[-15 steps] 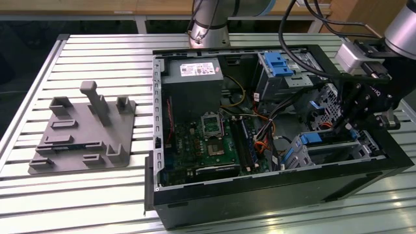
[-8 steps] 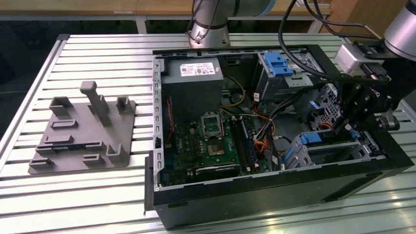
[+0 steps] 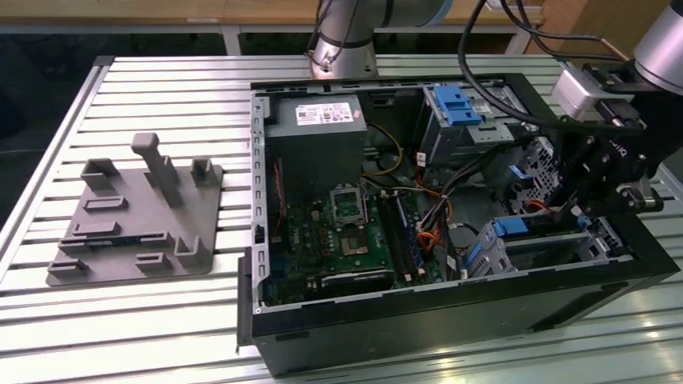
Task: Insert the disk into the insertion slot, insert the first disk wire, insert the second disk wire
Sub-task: 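Insert the first disk wire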
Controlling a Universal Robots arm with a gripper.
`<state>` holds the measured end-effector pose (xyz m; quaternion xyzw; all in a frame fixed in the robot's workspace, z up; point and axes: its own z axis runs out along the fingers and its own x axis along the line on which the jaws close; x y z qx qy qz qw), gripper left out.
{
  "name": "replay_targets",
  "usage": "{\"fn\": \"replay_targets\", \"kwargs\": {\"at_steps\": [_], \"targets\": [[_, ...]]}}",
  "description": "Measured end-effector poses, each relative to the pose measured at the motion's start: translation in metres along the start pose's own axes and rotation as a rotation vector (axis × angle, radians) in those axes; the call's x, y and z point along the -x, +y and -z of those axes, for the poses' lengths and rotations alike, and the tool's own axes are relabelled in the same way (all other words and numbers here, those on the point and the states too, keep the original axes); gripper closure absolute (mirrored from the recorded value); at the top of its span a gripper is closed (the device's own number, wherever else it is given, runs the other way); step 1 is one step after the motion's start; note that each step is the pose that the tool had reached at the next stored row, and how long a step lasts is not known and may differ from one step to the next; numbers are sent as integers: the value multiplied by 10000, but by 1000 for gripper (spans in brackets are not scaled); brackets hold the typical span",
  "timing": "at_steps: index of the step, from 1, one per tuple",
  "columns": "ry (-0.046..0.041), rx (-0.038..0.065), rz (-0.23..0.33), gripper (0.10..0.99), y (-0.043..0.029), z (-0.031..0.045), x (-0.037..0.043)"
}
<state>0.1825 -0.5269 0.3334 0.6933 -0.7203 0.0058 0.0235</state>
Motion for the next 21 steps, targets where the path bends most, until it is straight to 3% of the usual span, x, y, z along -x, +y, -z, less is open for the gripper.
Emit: {"fn": "replay_targets", "kwargs": {"at_steps": [8,15,21], "targets": [[0,0,0,780,5,199,-8],[0,0,0,780,11,437,-15],[0,0,0,780,12,475,-16]]}}
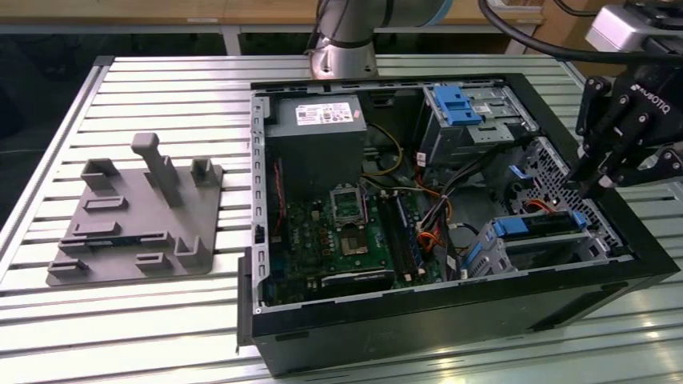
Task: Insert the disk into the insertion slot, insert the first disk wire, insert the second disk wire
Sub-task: 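Insert the first disk wire, then insert the second disk wire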
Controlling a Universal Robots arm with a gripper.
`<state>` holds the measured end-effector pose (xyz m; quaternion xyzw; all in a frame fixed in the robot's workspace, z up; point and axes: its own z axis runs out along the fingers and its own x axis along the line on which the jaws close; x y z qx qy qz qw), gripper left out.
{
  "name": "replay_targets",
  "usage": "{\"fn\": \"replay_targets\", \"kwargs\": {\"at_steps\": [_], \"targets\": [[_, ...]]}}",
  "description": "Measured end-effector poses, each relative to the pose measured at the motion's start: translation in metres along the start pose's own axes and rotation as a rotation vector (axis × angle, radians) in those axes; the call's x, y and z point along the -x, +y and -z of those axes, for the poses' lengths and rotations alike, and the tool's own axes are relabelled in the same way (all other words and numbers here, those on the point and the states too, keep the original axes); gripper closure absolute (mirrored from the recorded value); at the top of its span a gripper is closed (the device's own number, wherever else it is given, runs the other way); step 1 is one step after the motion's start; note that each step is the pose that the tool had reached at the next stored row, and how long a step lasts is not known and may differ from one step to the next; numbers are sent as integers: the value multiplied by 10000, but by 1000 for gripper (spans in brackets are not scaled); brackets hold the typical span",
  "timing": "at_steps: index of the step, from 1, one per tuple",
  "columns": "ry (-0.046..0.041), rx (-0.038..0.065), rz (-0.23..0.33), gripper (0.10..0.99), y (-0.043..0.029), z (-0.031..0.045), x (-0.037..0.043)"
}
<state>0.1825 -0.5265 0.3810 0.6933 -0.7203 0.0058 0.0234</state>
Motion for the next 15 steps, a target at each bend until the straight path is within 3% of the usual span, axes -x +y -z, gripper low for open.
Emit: {"fn": "replay_targets", "kwargs": {"at_steps": [15], "targets": [[0,0,0,780,1,31,-1]]}}
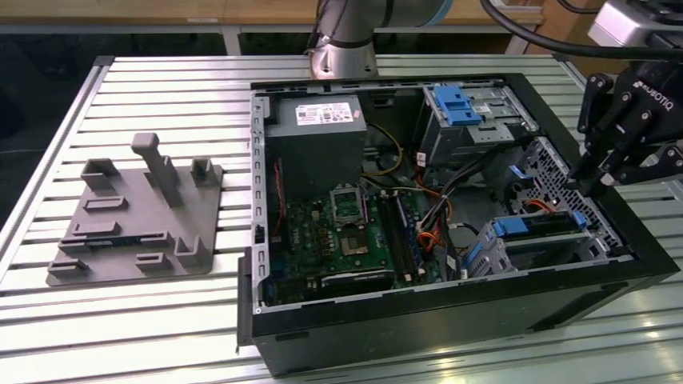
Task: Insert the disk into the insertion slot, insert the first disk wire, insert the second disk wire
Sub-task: 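Insert the second disk wire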
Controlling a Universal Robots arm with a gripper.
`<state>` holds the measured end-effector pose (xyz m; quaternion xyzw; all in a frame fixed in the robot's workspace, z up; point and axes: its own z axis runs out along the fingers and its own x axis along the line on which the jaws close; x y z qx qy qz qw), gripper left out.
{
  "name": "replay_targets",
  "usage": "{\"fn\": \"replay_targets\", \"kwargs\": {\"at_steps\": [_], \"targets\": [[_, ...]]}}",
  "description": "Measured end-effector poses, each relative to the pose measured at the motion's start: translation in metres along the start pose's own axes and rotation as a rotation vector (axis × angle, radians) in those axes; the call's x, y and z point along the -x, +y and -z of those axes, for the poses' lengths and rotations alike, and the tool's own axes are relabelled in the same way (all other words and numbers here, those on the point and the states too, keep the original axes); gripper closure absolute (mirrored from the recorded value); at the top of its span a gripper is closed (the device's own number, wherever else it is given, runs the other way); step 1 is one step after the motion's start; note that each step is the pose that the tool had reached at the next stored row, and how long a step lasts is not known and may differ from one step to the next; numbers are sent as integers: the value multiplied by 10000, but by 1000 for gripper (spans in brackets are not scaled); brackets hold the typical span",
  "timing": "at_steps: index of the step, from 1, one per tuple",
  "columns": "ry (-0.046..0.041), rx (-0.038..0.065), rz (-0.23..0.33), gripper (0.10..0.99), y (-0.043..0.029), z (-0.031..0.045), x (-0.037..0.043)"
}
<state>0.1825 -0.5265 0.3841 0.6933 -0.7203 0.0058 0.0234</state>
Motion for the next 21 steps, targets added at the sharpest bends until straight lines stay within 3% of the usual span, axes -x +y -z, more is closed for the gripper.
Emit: {"fn": "replay_targets", "kwargs": {"at_steps": [12,15,17,18,21], "targets": [[3,-3,4,780,0,3,3],[60,-6,18,780,2,6,85],[153,-9,15,780,6,9,164],[240,-13,12,780,7,11,199],[636,-27,2,780,12,13,288]]}}
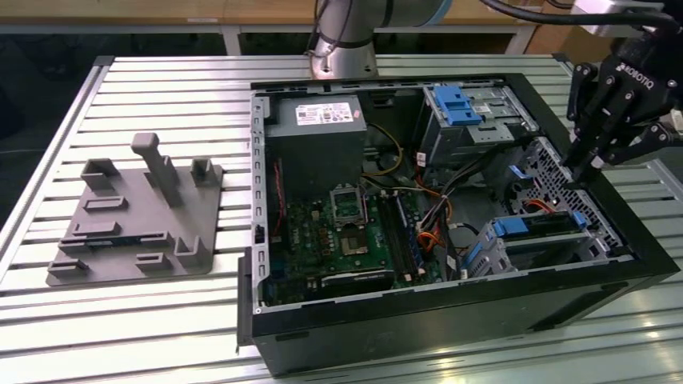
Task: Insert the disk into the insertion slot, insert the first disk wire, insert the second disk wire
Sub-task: 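Insert the second disk wire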
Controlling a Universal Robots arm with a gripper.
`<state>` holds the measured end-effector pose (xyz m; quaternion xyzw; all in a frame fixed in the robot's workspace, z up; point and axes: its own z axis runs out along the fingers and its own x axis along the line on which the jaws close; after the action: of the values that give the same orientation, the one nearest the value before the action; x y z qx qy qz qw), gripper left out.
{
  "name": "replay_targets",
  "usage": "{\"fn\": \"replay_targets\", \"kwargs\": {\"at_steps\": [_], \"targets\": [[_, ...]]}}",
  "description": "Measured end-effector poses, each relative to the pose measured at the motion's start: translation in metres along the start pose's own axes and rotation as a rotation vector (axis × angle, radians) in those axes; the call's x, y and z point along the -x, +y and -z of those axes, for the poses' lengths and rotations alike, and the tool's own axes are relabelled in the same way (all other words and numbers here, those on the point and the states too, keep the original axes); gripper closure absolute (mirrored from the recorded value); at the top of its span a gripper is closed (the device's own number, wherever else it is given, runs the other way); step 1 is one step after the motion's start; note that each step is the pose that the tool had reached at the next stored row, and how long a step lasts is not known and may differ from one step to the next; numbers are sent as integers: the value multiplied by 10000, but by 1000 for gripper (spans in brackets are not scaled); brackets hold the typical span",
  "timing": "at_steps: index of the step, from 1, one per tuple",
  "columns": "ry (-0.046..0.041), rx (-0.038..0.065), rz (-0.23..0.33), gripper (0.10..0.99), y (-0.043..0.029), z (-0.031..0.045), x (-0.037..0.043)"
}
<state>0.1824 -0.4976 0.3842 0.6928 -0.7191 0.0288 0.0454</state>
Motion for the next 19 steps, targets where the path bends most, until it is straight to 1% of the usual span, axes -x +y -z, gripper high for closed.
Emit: {"fn": "replay_targets", "kwargs": {"at_steps": [5,6,7,8,9,10,11,14,17,19], "targets": [[908,-31,-24,780,10,4,99],[1073,-37,-30,780,14,3,120],[1193,-53,-33,780,18,-1,143],[1278,-74,-38,780,24,-5,167],[1336,-104,-44,780,33,-10,192],[1363,-145,-51,780,45,-17,219],[1376,-191,-59,780,57,-23,247],[1375,-326,-82,780,99,-44,340],[1393,-424,-85,780,128,-74,421],[1443,-467,-47,769,138,-91,446]]}}
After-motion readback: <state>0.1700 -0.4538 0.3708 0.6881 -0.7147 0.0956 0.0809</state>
